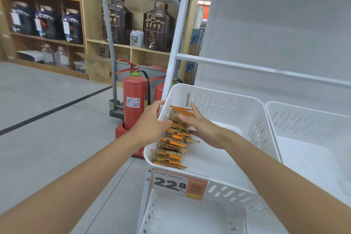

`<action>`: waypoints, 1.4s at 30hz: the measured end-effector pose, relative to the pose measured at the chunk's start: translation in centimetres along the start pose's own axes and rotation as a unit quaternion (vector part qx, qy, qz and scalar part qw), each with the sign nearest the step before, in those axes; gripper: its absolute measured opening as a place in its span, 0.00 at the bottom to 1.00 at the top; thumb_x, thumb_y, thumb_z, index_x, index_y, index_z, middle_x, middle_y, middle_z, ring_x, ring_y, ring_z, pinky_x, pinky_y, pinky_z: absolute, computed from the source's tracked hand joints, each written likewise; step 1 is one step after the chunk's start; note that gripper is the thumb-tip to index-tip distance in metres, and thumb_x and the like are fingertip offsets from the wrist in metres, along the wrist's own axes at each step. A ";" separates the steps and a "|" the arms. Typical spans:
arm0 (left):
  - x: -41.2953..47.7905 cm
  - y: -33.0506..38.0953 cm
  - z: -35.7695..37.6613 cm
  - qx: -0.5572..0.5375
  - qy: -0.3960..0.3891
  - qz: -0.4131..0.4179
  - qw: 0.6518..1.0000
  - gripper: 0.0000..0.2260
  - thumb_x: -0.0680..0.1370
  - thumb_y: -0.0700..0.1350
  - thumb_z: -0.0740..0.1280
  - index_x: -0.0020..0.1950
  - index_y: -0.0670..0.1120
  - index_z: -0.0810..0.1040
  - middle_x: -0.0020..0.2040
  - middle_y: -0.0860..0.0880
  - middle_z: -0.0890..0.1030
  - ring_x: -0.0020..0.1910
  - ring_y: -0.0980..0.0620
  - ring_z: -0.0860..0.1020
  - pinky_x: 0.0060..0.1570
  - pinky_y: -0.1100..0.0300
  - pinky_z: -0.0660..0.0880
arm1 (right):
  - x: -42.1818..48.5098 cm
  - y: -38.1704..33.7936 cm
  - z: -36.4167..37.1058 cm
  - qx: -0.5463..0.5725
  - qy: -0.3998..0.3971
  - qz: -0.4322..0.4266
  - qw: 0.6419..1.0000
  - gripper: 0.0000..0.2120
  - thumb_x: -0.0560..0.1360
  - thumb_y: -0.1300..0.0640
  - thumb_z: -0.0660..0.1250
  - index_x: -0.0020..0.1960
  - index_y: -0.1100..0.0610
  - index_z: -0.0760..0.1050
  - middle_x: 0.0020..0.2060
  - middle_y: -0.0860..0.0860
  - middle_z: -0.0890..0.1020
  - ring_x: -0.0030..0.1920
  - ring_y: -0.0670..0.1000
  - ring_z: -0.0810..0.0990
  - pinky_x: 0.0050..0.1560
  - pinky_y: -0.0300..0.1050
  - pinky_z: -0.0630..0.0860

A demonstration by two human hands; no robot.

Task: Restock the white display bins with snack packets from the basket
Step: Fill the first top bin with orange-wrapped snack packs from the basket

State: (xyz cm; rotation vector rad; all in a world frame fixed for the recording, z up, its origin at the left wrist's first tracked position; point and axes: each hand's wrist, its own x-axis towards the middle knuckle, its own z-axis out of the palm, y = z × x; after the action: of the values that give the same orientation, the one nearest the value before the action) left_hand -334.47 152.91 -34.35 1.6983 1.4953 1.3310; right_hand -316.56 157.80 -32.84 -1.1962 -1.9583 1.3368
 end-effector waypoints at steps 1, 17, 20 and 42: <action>0.0 0.1 0.0 -0.004 0.000 0.004 1.000 0.23 0.75 0.39 0.71 0.64 0.58 0.68 0.61 0.49 0.75 0.53 0.56 0.78 0.49 0.60 0.77 | 0.0 -0.1 0.4 -0.001 -0.004 0.008 1.000 0.41 0.78 0.41 0.62 0.78 0.44 0.37 0.76 0.47 0.59 0.73 0.51 0.62 0.74 0.51 0.60; -0.6 0.0 -0.2 -0.016 0.069 -0.004 0.997 0.22 0.73 0.44 0.74 0.63 0.55 0.71 0.61 0.55 0.75 0.58 0.54 0.76 0.47 0.62 0.76 | 0.1 -0.4 1.4 -0.206 0.185 -0.162 0.947 0.09 0.76 0.51 0.70 0.55 0.52 0.79 0.66 0.50 0.68 0.64 0.44 0.66 0.58 0.31 0.57; -0.7 0.2 -0.1 -0.015 0.071 0.011 0.997 0.21 0.72 0.43 0.75 0.59 0.58 0.71 0.61 0.54 0.75 0.57 0.54 0.77 0.52 0.53 0.80 | 0.0 -0.7 1.6 -0.228 0.202 -0.168 0.937 0.07 0.75 0.52 0.71 0.51 0.53 0.82 0.64 0.49 0.71 0.65 0.47 0.69 0.58 0.34 0.60; 0.8 3.6 -0.7 0.365 -0.028 0.058 0.929 0.08 0.78 0.53 0.69 0.54 0.57 0.84 0.78 0.52 0.60 0.76 0.51 0.52 0.69 0.42 0.56 | 1.3 -1.1 -1.9 -0.230 0.289 -0.154 0.916 0.09 0.78 0.59 0.66 0.51 0.54 0.85 0.37 0.52 0.84 0.35 0.47 0.77 0.38 0.39 0.71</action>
State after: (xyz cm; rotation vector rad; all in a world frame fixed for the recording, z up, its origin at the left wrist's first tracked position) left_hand -333.54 152.57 -30.69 2.2676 2.0372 0.7927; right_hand -316.13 159.69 -31.17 -1.2298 -1.9378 0.3021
